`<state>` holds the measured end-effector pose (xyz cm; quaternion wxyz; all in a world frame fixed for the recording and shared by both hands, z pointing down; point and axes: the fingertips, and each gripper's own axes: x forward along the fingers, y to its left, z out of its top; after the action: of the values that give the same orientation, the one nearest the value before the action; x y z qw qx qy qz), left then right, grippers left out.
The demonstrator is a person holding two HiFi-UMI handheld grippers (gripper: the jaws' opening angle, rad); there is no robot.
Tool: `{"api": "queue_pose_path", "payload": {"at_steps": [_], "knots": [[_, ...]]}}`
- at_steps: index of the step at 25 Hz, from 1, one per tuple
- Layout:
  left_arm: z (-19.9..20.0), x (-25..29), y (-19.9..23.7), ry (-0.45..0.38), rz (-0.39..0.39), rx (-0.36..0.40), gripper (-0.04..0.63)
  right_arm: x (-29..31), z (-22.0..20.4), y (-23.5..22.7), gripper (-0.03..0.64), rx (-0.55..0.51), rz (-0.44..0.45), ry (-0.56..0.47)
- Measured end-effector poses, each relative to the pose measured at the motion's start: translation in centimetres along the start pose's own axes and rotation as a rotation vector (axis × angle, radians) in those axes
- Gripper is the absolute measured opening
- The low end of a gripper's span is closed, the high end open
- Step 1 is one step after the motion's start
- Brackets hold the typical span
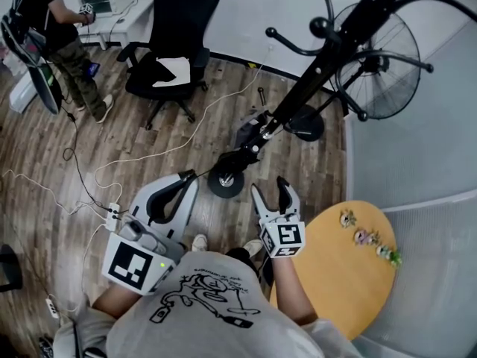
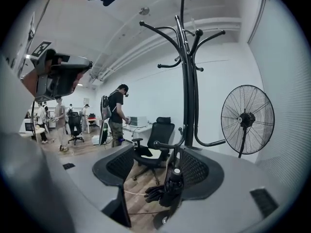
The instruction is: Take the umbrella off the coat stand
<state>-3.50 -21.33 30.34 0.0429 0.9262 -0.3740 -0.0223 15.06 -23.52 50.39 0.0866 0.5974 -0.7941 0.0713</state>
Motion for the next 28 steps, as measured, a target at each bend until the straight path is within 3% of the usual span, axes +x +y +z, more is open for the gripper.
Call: {"api": "queue_pose_path", "payload": {"at_steps": [9,28], "knots": [[-0.2,0.6,0.1,0.01,0.009,-0.001,0.009,2.6,-5.6,-2.3,0.304,0.078,-0.018,0.043],[-0.6,2.2,0.4,0.02,0.007,0.007,0.009,8.5,-14.7,-5.2,0.316,0.07,-0.035,0.182]]}}
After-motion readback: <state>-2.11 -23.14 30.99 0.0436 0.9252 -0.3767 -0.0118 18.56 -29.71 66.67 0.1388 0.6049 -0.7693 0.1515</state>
